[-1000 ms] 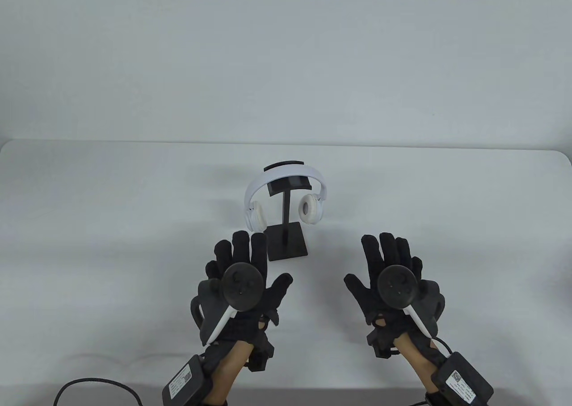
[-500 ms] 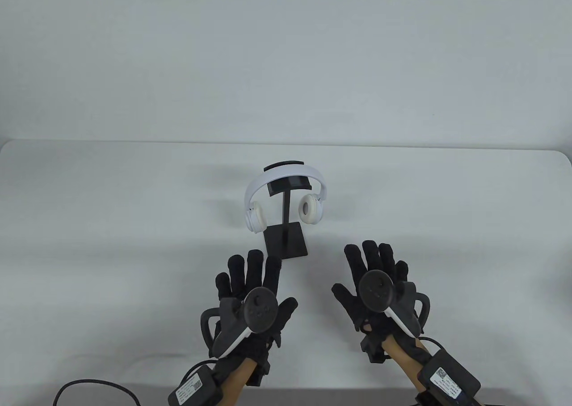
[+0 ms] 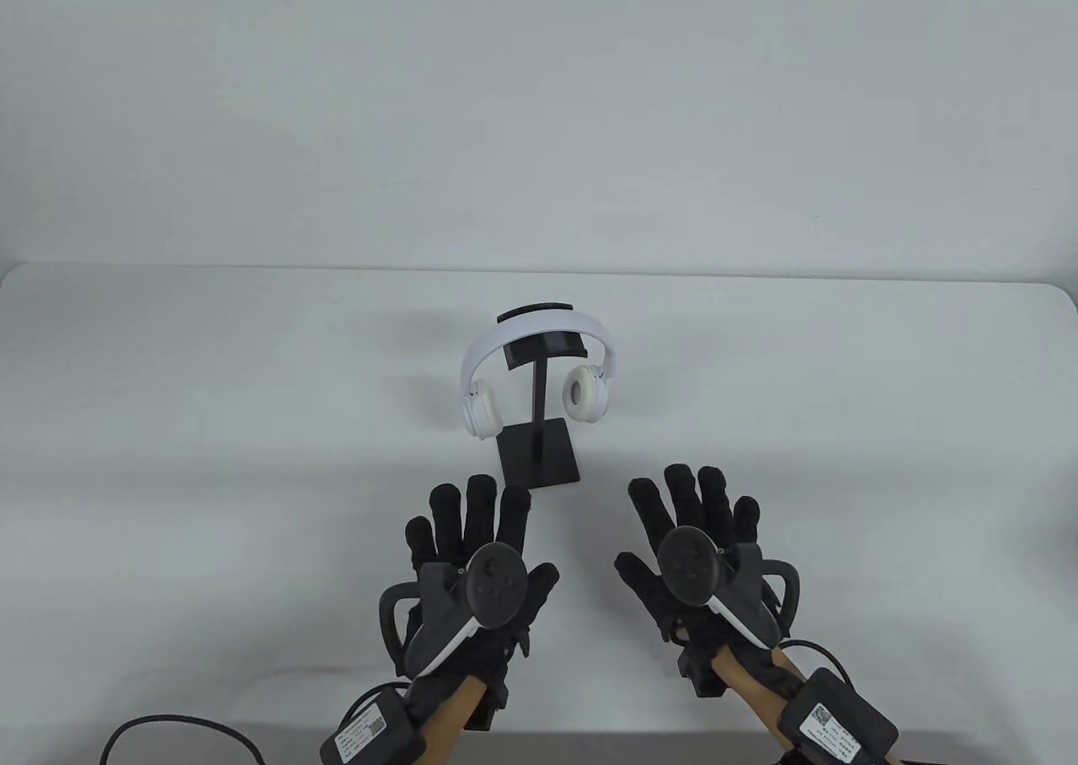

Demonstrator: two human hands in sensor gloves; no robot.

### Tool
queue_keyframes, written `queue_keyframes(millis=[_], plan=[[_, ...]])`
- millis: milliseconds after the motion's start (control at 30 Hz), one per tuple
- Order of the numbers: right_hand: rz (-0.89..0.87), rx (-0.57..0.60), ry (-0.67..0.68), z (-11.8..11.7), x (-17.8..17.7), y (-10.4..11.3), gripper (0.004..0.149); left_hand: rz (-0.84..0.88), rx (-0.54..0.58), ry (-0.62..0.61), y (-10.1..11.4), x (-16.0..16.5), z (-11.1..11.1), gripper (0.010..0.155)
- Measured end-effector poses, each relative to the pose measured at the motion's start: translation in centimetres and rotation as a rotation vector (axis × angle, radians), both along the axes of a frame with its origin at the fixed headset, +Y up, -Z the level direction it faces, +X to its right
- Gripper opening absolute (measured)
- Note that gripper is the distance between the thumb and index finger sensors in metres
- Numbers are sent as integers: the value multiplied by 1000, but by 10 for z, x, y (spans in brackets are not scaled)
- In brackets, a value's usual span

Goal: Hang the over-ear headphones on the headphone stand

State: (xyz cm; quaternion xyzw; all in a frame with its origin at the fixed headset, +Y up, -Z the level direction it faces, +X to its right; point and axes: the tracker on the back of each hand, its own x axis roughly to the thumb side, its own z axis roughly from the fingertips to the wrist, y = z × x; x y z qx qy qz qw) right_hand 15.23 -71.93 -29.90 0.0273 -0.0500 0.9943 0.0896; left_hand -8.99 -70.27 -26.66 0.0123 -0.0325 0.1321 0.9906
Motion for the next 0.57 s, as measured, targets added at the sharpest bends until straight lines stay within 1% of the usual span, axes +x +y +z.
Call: queue_keyframes(millis=[100,167,567], plan=[[-11,1,-8,0,2,1,80,-34,38,38,2,0,1,83],[-9,-2,-10,-1,3,1,80,-52,54,41,2,-1,1,83],[-27,0,-13,-2,6,2,80,-46,29,49,3,-1,2,83]])
